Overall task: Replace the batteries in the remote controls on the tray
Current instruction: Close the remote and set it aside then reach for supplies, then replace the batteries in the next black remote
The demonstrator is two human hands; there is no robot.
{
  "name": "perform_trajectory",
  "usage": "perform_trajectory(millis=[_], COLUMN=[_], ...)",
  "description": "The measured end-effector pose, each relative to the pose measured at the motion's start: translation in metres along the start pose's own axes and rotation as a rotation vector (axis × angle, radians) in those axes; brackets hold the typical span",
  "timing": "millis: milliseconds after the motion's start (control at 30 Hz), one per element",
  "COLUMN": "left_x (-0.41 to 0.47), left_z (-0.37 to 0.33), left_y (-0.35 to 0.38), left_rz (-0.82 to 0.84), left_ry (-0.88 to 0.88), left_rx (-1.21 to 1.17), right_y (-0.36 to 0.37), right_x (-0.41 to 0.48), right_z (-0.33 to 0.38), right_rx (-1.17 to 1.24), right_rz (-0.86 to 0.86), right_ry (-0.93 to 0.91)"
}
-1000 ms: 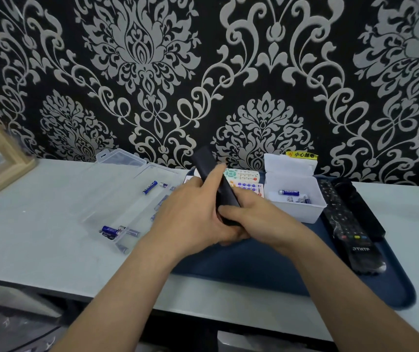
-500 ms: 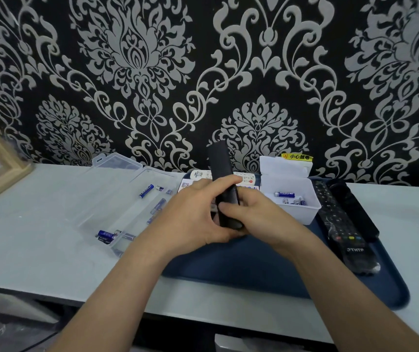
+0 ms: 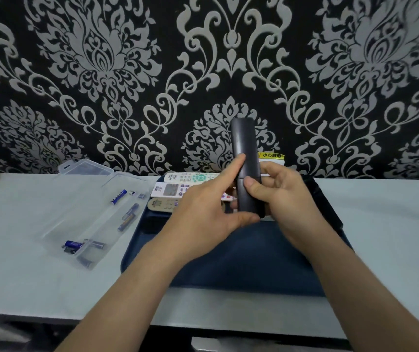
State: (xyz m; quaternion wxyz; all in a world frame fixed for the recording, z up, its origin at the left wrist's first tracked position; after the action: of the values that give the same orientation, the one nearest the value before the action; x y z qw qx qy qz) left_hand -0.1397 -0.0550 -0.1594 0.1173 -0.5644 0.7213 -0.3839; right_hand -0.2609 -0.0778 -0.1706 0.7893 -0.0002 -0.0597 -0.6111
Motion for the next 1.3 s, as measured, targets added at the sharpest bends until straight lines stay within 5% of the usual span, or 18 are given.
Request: perform_trajectory(millis=[100,267,467,867,1000,1100,1300], left_x=[0.011,0.028,0.036,0.042,0.036,0.028,0.000], left_z=[-0.008,0.004,0.013,0.013,0.018,0.033,0.084], left_y=[0.014,0.045,0.044,0.042,0.016,-0.010,-0.036], left_rz=[-0.024,0.059,-0.038,-0.064,-0.163,-0.147,0.076], left_ry=[0.052,0.053,0.095,0.084,0.001,-0.159,-0.402], left_rx=[0.173,0.487,0.557,0.451,0.238,0.302,0.450], right_y=[-0.043,-0.127,-0.142,-0.134,-0.116,-0.090,0.005], right_x=[-0.009,-0.023,-0.020,-0.015,-0.011,-0.011,-0.001], right_z=[0.009,0.007,-0.020,-0.028,-0.003,0.020,0.014], right_rx=[-0.064,-0.542,-0.758,-1.252,-1.149,-1.008,-1.022], right_rz=[-0.247,-0.543,-0.453,-0.369,-0.457,-0.459,-0.094], right_ry=[-0.053,0.065,0.282,0.384,0.109,-0.117,-0.333])
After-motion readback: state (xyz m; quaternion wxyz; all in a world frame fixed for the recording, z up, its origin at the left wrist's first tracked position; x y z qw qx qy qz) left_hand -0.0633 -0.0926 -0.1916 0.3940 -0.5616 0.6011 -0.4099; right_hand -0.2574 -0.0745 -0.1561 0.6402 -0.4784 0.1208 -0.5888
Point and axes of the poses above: each hand's wrist, its own x-axis towards the middle knuckle, its own y-axis out of the palm, z = x × y, the point moved 8 cm from there along x, towards the middle knuckle, and after that the axes turned 5 degrees about z, right-handed, at the moved point
